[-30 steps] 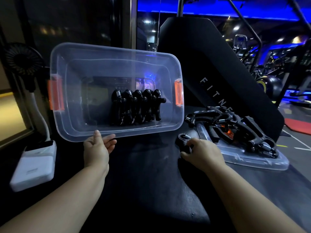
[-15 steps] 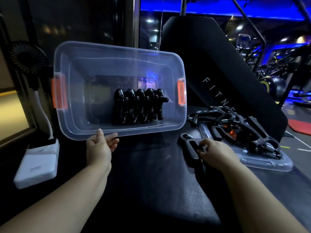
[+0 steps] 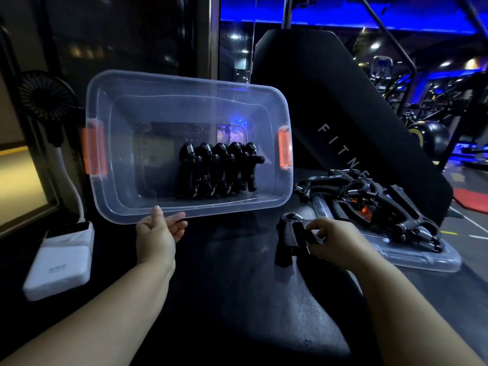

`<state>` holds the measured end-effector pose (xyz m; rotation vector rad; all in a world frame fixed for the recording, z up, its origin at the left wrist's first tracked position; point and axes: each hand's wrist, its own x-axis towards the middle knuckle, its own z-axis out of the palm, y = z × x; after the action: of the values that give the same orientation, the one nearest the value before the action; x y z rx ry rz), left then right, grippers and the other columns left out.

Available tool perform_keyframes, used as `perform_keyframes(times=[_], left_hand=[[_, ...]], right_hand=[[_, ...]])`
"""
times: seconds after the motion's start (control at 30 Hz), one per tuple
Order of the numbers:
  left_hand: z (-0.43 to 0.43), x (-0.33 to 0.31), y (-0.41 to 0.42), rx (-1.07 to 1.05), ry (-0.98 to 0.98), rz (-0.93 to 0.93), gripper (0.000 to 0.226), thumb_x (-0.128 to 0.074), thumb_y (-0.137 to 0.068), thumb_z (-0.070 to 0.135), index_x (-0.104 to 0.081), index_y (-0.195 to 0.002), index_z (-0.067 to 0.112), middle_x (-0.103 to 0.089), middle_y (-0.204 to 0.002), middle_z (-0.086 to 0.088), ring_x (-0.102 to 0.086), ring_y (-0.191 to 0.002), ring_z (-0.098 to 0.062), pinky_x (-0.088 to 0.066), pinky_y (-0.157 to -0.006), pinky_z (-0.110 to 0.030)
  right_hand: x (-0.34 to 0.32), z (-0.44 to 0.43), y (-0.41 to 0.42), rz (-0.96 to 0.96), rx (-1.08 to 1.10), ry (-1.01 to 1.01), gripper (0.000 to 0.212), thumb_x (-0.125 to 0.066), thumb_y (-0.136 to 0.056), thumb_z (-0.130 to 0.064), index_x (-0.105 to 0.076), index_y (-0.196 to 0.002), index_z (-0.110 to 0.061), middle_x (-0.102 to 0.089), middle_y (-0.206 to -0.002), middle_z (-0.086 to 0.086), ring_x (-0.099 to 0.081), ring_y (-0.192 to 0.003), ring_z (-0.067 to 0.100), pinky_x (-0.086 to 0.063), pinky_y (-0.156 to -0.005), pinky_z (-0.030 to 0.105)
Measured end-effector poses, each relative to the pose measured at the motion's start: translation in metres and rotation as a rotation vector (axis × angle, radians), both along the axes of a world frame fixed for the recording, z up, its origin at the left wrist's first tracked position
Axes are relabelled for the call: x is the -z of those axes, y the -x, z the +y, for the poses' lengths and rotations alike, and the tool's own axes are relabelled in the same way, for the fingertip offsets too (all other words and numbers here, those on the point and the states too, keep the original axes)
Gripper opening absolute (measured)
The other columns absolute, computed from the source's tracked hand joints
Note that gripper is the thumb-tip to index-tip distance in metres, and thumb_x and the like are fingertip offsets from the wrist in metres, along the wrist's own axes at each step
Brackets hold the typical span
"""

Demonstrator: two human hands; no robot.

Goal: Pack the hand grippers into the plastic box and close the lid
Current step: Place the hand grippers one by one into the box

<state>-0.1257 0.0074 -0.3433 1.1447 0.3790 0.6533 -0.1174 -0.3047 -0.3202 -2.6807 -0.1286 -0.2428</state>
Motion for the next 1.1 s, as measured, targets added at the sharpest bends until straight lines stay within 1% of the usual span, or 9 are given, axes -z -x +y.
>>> perform_keyframes(times=[0.07, 0.17, 0.23, 0.37, 0.57, 0.7, 0.83, 0.97, 1.1], left_hand=[[-0.001, 0.000, 0.001, 0.002, 0.002, -0.003, 0.033, -0.034, -0.103, 0.034, -0.049, -0.079, 0.018, -0.071, -0.067, 0.002, -0.063, -0.065, -0.014, -0.050, -0.064, -0.026], [-0.001, 0.000, 0.000, 0.004, -0.002, 0.004, 0.034, -0.033, -0.103, 0.034, -0.051, -0.080, 0.017, -0.069, -0.081, -0.004, -0.063, -0.062, -0.012, -0.050, -0.064, -0.026], [0.000, 0.000, 0.000, -0.002, 0.001, 0.005, 0.032, -0.034, -0.103, 0.034, -0.050, -0.081, 0.018, -0.069, -0.080, -0.004, -0.063, -0.058, -0.008, -0.050, -0.063, -0.025], [-0.003, -0.002, 0.001, -0.002, 0.010, -0.007, 0.032, -0.033, -0.103, 0.032, -0.049, -0.080, 0.018, -0.068, -0.082, -0.006, -0.062, -0.066, -0.014, -0.050, -0.065, -0.026], [-0.001, -0.001, -0.001, 0.003, 0.010, 0.005, 0.030, -0.033, -0.103, 0.033, -0.049, -0.082, 0.019, -0.068, -0.081, -0.005, -0.063, -0.054, -0.005, -0.051, -0.060, -0.023], [0.001, 0.001, -0.002, 0.008, 0.011, 0.011, 0.029, -0.033, -0.103, 0.034, -0.049, -0.084, 0.019, -0.069, -0.081, -0.005, -0.063, -0.052, -0.004, -0.051, -0.056, -0.020], [0.000, -0.001, -0.001, 0.010, 0.022, 0.004, 0.029, -0.033, -0.103, 0.033, -0.049, -0.084, 0.018, -0.069, -0.082, -0.006, -0.063, -0.059, -0.010, -0.051, -0.062, -0.024], [0.000, -0.001, -0.001, 0.011, 0.012, 0.001, 0.031, -0.033, -0.103, 0.033, -0.051, -0.083, 0.018, -0.069, -0.082, -0.006, -0.062, -0.058, -0.009, -0.051, -0.061, -0.023], [0.000, -0.001, 0.000, 0.018, 0.024, 0.000, 0.031, -0.033, -0.103, 0.033, -0.051, -0.083, 0.017, -0.069, -0.083, -0.007, -0.063, -0.064, -0.013, -0.051, -0.062, -0.024]], right_hand=[[-0.003, 0.003, 0.002, -0.095, 0.014, -0.025, 0.032, -0.076, -0.070, -0.023, -0.069, -0.101, -0.028, -0.066, -0.082, -0.008, -0.058, -0.068, 0.008, -0.041, -0.059, 0.015], [-0.008, 0.006, 0.006, -0.241, 0.029, -0.013, 0.028, -0.077, -0.070, -0.023, -0.073, -0.098, -0.024, -0.064, -0.084, -0.006, -0.059, -0.079, 0.012, -0.041, -0.068, 0.021], [-0.009, 0.006, 0.006, -0.318, 0.011, -0.018, 0.024, -0.078, -0.072, -0.022, -0.074, -0.096, -0.021, -0.059, -0.080, -0.007, -0.057, -0.077, 0.014, -0.041, -0.068, 0.023], [-0.007, 0.006, 0.003, -0.516, -0.042, -0.005, 0.014, -0.080, -0.073, -0.020, -0.074, -0.084, -0.013, -0.062, -0.071, -0.003, -0.059, -0.066, 0.019, -0.040, -0.060, 0.023], [-0.015, 0.017, 0.004, -0.631, -0.117, -0.088, 0.025, -0.080, -0.074, -0.032, -0.070, -0.076, -0.009, -0.065, -0.067, -0.001, -0.059, -0.060, 0.017, -0.048, -0.056, 0.027], [-0.023, 0.026, 0.005, -0.643, -0.088, -0.173, 0.034, -0.078, -0.074, -0.037, -0.061, -0.067, -0.009, -0.051, -0.054, -0.007, -0.048, -0.051, 0.014, -0.035, -0.049, 0.021], [-0.030, 0.034, 0.005, -0.645, -0.050, -0.218, 0.042, -0.078, -0.075, -0.038, -0.048, -0.063, -0.012, -0.041, -0.051, -0.008, -0.037, -0.047, 0.011, -0.031, -0.047, 0.024], [-0.037, 0.044, 0.004, -0.543, -0.026, -0.289, 0.027, -0.076, -0.077, -0.039, -0.063, -0.079, -0.015, -0.055, -0.062, -0.008, -0.053, -0.061, 0.018, -0.043, -0.058, 0.030], [-0.039, 0.053, 0.003, -0.420, -0.014, -0.209, 0.025, -0.066, -0.085, -0.043, -0.057, -0.092, -0.021, -0.055, -0.068, -0.008, -0.054, -0.069, 0.020, -0.037, -0.059, 0.030]])
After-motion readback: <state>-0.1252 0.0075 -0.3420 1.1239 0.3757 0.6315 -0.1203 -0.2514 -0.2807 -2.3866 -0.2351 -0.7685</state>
